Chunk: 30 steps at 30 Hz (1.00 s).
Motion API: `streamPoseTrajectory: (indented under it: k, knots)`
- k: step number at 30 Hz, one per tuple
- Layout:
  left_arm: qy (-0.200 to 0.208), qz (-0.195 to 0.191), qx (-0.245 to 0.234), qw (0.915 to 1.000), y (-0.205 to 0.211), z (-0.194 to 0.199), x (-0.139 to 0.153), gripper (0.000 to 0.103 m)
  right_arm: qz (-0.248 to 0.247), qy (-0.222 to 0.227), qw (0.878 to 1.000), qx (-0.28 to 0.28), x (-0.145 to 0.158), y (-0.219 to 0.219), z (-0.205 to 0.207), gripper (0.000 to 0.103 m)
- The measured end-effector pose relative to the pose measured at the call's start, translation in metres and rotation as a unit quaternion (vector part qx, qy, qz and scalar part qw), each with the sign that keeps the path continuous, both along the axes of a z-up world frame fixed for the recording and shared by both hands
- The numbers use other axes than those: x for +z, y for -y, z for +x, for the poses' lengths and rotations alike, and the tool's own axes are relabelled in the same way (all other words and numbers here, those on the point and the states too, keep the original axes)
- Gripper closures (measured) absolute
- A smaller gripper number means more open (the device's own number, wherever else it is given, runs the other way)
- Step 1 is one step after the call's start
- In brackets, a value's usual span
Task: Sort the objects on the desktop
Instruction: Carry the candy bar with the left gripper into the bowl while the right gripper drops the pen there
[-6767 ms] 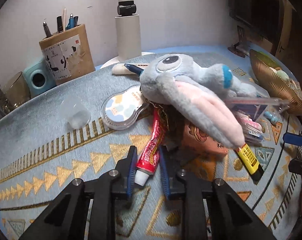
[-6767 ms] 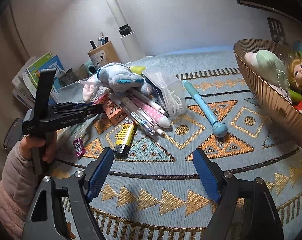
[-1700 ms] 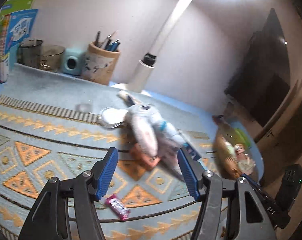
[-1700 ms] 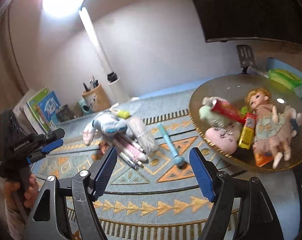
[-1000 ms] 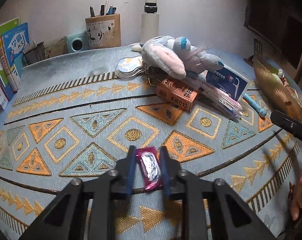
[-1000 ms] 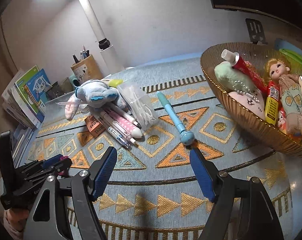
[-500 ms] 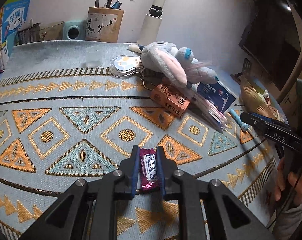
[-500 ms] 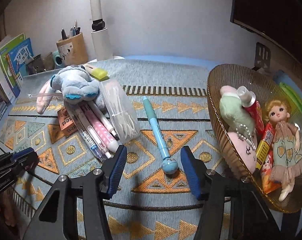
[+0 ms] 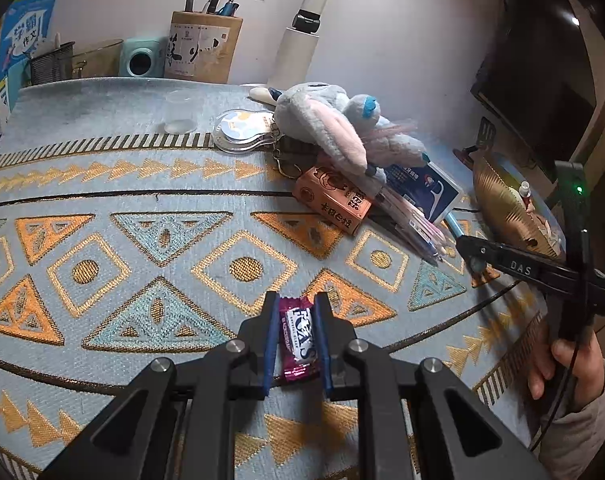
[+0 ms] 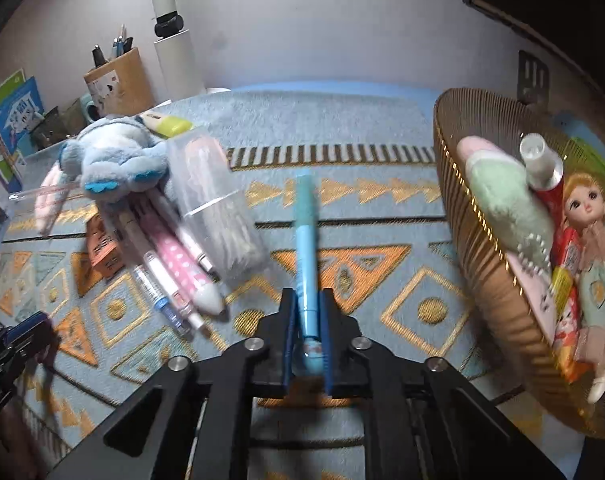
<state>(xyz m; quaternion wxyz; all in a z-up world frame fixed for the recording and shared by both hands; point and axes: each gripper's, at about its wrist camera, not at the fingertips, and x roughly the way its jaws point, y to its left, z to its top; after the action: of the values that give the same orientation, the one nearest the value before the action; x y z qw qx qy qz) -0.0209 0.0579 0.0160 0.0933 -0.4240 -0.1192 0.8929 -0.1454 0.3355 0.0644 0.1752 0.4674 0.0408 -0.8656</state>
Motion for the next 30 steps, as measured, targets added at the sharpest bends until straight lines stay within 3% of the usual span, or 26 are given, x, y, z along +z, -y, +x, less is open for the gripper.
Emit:
streamPoseTrajectory:
  k: [6, 10, 12, 13, 15, 19, 21, 23, 25, 28, 30]
  knots:
    - [-0.001, 0.000, -0.003, 1.0000, -0.002, 0.001, 0.002, 0.089, 0.002, 0.005, 1.000, 0.008, 0.001, -0.018, 0.053, 0.091]
    - [-0.001, -0.002, -0.004, 1.0000, -0.001, 0.011, -0.002, 0.088, 0.021, -0.011, 1.000, 0.013, 0.002, -0.013, 0.063, 0.088]
    - [-0.001, -0.005, -0.003, 1.0000, -0.001, 0.011, -0.002, 0.087, 0.025, -0.012, 1.000, 0.009, 0.003, -0.010, 0.060, 0.078]
    - [-0.001, -0.007, -0.002, 1.0000, -0.002, 0.013, -0.002, 0.087, 0.031, -0.017, 0.999, 0.005, 0.003, -0.007, 0.058, 0.065]
    - [0.000, -0.009, 0.000, 1.0000, -0.002, 0.014, -0.002, 0.087, 0.047, -0.033, 0.998, 0.002, 0.000, -0.001, 0.053, 0.055]
    - [0.000, -0.012, -0.001, 0.9999, -0.001, 0.010, -0.004, 0.087, 0.044, -0.046, 0.998, -0.001, -0.002, 0.002, 0.049, 0.055]
    - [0.001, -0.019, -0.007, 0.9998, -0.004, 0.011, -0.003, 0.083, 0.040, -0.046, 0.998, 0.001, -0.002, 0.004, 0.048, 0.060]
    - [0.002, -0.030, -0.027, 0.9992, -0.010, 0.015, -0.002, 0.066, 0.038, -0.046, 0.998, 0.004, -0.001, 0.001, 0.049, 0.080]
    - [0.005, -0.042, -0.044, 0.9981, -0.019, 0.022, 0.000, 0.048, 0.036, -0.048, 0.998, 0.003, -0.001, 0.000, 0.050, 0.080]
    - [-0.002, -0.101, -0.042, 0.9940, -0.033, 0.031, -0.001, 0.048, 0.035, -0.050, 0.998, 0.002, -0.001, -0.001, 0.052, 0.080]
    - [-0.002, -0.120, -0.030, 0.9924, -0.033, 0.032, -0.001, 0.062, 0.035, -0.051, 0.998, 0.003, 0.000, -0.002, 0.054, 0.082]
